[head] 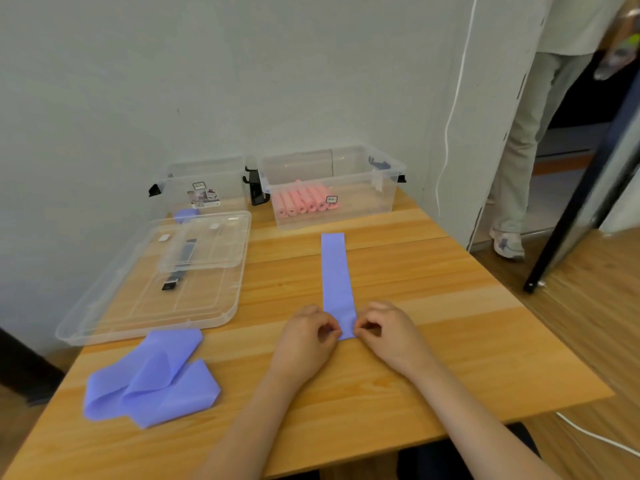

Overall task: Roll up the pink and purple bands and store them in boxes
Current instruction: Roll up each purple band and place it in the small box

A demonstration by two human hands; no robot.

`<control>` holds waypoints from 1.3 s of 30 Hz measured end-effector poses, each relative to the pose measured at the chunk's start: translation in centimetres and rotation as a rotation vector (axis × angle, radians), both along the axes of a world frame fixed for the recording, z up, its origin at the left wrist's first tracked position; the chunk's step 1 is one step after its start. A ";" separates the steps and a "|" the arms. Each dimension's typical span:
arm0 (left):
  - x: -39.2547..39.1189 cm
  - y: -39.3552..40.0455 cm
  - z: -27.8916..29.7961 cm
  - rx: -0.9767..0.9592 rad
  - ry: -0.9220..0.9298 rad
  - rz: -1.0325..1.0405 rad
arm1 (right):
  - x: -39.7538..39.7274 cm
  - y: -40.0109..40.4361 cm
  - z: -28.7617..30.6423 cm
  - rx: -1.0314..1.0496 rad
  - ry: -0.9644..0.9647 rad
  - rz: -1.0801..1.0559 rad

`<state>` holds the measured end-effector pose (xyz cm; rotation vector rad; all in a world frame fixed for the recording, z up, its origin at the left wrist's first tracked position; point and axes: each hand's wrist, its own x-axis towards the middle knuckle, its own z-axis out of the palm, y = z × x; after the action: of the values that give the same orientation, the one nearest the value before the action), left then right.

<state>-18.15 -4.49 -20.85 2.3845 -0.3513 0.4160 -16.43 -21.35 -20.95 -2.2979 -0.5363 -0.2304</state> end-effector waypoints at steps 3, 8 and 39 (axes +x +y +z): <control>-0.1 0.2 -0.2 0.026 -0.034 -0.032 | -0.1 -0.1 -0.2 -0.042 -0.051 0.010; -0.3 0.3 -0.2 0.063 -0.052 -0.047 | -0.3 0.1 0.1 -0.124 -0.148 0.036; 0.2 0.1 -0.3 0.194 -0.111 -0.065 | 0.3 0.4 -0.4 -0.084 -0.169 -0.008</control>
<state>-17.99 -4.39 -21.12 2.5355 -0.5406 0.5051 -16.15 -20.92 -21.31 -2.3759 -0.6325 -0.4163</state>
